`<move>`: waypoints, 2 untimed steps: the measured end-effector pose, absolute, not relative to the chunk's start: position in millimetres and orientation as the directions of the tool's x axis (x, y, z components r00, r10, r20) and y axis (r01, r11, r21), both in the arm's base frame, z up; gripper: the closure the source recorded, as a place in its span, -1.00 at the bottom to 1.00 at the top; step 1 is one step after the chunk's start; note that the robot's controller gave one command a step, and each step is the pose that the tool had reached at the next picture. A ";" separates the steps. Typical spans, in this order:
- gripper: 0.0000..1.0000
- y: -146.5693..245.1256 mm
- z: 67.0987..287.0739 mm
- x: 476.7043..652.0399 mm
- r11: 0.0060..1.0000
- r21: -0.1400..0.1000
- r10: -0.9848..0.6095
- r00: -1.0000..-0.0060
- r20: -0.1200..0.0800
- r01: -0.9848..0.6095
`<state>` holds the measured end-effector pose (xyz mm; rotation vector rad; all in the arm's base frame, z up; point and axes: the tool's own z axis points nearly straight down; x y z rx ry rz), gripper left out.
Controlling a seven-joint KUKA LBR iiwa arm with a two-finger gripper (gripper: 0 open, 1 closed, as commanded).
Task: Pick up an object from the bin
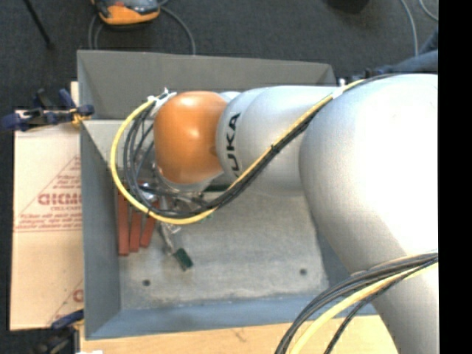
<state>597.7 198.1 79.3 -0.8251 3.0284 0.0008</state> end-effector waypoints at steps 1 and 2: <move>1.00 207.5 76.1 618.4 0.957 -0.009 -0.291 -0.956 0.017 -0.291; 1.00 207.4 76.1 618.4 0.957 -0.008 -0.290 -0.957 0.017 -0.290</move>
Offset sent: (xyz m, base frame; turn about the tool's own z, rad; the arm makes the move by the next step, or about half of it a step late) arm 0.0000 0.0000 0.0000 0.0000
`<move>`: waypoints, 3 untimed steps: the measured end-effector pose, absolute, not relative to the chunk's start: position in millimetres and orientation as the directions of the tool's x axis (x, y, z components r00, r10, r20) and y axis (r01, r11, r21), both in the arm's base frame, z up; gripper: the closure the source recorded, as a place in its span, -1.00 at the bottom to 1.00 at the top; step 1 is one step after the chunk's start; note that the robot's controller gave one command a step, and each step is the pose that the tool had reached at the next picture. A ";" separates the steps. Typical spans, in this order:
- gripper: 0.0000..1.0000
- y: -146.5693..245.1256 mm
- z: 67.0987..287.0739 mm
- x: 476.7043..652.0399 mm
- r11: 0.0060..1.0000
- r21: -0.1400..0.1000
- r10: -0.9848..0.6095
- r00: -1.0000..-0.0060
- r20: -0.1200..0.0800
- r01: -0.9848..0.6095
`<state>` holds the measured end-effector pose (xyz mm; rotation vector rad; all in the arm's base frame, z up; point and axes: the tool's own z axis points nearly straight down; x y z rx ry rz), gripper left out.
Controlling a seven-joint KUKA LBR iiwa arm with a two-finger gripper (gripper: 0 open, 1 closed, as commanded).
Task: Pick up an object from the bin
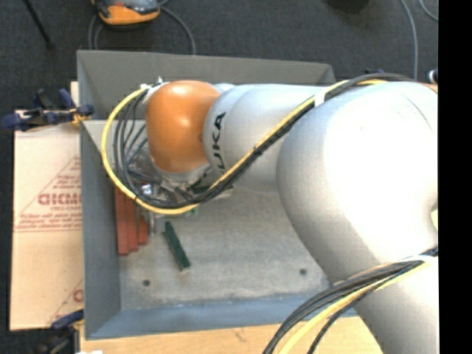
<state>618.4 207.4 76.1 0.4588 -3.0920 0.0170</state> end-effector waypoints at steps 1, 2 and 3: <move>1.00 205.3 116.6 612.6 0.958 -0.001 -0.288 -0.957 0.007 -0.288; 1.00 186.8 180.4 616.3 0.960 -0.001 -0.281 -0.960 -0.002 -0.281; -1.00 178.3 167.3 634.0 0.968 0.001 -0.249 -0.968 -0.005 -0.249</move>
Offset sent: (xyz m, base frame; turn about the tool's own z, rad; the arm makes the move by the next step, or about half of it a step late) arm -0.0008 -0.0347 0.1382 0.0164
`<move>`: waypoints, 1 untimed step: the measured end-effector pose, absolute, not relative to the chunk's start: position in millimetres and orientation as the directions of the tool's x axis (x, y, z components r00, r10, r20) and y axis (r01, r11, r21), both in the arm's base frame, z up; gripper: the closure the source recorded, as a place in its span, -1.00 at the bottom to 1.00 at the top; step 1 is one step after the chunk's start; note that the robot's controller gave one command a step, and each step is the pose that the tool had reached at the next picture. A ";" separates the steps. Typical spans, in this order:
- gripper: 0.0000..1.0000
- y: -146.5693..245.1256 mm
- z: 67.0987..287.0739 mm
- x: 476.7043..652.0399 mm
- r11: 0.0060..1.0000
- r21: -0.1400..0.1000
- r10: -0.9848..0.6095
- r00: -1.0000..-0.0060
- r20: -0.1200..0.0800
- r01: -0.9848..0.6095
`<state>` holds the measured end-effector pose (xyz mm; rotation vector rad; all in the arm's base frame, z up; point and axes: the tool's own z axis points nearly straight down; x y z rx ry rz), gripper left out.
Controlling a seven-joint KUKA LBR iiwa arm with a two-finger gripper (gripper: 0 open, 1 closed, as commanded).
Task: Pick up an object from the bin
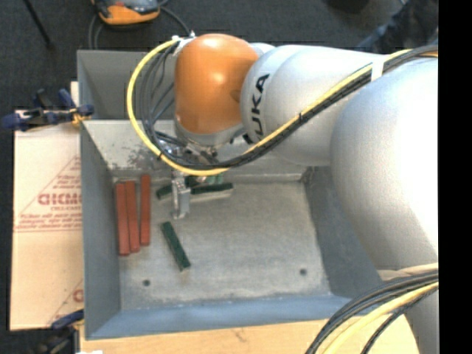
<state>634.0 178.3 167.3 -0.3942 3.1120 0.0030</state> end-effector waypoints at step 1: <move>-1.00 176.1 149.2 638.2 0.971 0.001 -0.239 -0.971 -0.001 -0.239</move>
Offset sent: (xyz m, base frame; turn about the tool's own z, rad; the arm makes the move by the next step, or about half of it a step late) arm 0.0145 -0.0354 -0.0963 -0.0356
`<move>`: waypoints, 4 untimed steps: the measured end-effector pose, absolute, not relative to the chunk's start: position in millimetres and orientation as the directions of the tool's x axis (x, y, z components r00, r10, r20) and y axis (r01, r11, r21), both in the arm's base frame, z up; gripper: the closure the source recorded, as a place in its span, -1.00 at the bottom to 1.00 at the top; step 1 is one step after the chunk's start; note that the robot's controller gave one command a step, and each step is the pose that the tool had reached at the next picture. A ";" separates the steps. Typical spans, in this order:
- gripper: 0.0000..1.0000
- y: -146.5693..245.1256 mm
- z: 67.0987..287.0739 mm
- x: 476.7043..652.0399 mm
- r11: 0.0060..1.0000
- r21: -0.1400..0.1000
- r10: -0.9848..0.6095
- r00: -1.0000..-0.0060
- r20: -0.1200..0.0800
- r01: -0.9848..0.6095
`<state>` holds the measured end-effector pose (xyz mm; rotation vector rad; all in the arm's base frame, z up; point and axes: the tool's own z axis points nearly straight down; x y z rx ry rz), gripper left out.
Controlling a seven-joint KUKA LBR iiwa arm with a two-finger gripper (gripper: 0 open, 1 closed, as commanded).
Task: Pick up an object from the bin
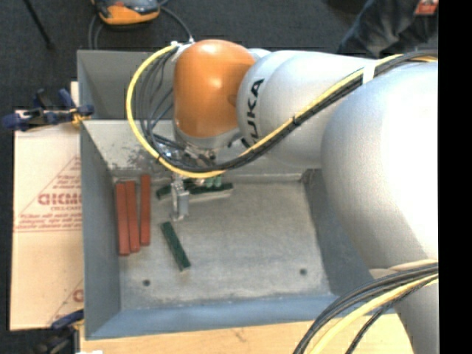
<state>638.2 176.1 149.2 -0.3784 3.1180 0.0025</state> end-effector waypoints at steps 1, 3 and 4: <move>-1.00 153.4 100.1 648.7 0.963 -0.001 -0.270 -0.963 -0.012 -0.270; 1.00 143.4 81.4 647.8 0.921 0.001 -0.389 -0.921 -0.006 -0.389; 1.00 135.4 136.2 624.1 0.925 0.003 -0.380 -0.925 0.003 -0.380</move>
Offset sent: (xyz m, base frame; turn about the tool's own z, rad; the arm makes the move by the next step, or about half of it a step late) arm 0.0081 -0.0323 -0.0693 -0.1621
